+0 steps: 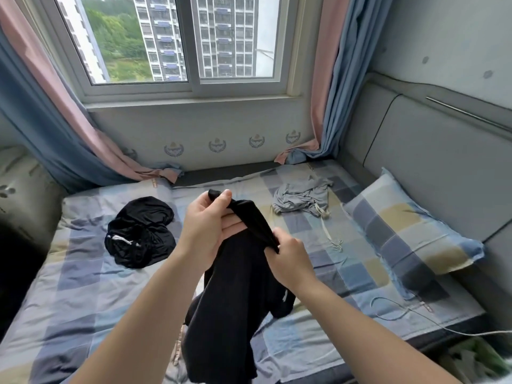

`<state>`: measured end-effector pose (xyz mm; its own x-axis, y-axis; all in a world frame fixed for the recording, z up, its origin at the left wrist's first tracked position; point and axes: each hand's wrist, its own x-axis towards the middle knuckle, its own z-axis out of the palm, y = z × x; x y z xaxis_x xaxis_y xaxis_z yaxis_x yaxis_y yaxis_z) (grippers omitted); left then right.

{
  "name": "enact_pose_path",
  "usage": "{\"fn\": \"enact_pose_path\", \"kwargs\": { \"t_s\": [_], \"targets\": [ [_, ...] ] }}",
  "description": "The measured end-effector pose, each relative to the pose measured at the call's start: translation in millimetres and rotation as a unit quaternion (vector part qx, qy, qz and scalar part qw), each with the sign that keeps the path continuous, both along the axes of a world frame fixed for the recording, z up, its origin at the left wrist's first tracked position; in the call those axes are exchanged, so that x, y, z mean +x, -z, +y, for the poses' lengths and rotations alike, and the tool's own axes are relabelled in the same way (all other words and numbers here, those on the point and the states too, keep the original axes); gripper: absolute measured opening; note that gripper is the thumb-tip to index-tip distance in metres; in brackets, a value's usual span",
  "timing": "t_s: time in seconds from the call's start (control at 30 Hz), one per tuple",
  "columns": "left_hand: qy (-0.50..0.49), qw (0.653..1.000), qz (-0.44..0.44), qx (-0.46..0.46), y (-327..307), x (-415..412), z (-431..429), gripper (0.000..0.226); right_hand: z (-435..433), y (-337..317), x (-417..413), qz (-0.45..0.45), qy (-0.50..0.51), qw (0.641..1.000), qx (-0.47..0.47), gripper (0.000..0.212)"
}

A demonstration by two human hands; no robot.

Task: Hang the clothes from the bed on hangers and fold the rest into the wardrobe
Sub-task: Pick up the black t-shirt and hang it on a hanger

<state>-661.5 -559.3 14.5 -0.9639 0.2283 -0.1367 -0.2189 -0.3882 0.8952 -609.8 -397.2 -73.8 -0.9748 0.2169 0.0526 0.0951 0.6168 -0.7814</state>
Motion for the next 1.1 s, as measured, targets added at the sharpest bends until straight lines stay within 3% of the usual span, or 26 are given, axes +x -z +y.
{"fn": "enact_pose_path", "kwargs": {
  "t_s": [0.1,0.4,0.57,0.7,0.8,0.97,1.1],
  "targets": [
    [-0.024,0.999,-0.009,0.022,1.9,-1.4,-7.0,0.016,23.2,13.3,1.6,-0.049,0.017,0.996,0.079,0.023],
    [-0.083,0.994,-0.027,0.062,8.7,-14.5,-16.7,0.011,99.9,34.1,7.7,-0.169,0.069,0.97,0.162,0.03],
    [-0.084,0.994,-0.061,0.037,18.1,-23.2,-10.7,0.013,122.0,16.0,9.4,-0.126,0.053,0.99,0.025,0.037],
    [-0.071,0.993,-0.094,0.02,27.6,-26.5,-1.6,0.016,118.1,-9.0,12.8,-0.108,-0.002,0.987,-0.12,0.039],
    [-0.034,0.993,-0.1,-0.046,30.2,-25.6,6.5,0.015,106.1,-32.7,13.3,-0.119,-0.037,0.972,-0.2,0.018],
    [0.123,0.97,-0.068,-0.201,29.5,-11.1,11.6,0.015,80.8,-58.8,2.2,-0.112,0.018,0.947,-0.302,0.034],
    [0.154,0.95,-0.02,-0.27,33.6,6.9,17.8,0.011,64.7,-71.0,-7.2,-0.086,0.062,0.945,-0.309,0.034]
  ]
}}
